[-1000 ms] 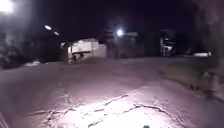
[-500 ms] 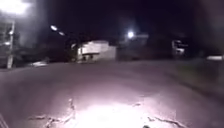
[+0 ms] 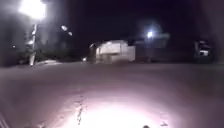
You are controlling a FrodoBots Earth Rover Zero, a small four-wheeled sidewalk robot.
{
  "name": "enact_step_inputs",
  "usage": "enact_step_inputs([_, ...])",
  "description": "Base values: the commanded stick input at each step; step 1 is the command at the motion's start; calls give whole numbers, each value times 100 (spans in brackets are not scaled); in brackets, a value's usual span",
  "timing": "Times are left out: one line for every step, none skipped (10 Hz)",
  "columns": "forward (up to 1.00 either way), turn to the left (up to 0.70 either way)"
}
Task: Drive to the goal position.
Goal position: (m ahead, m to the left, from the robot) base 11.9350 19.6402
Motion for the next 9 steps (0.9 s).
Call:
enact_step_inputs([70, 36])
enact_step_inputs([70, 36])
enact_step_inputs([23, 12])
enact_step_inputs([0, 0])
enact_step_inputs([-12, 0])
enact_step_inputs([-43, 1])
enact_step_inputs([-70, 1])
enact_step_inputs([-58, 1])
enact_step_inputs([-23, 0])
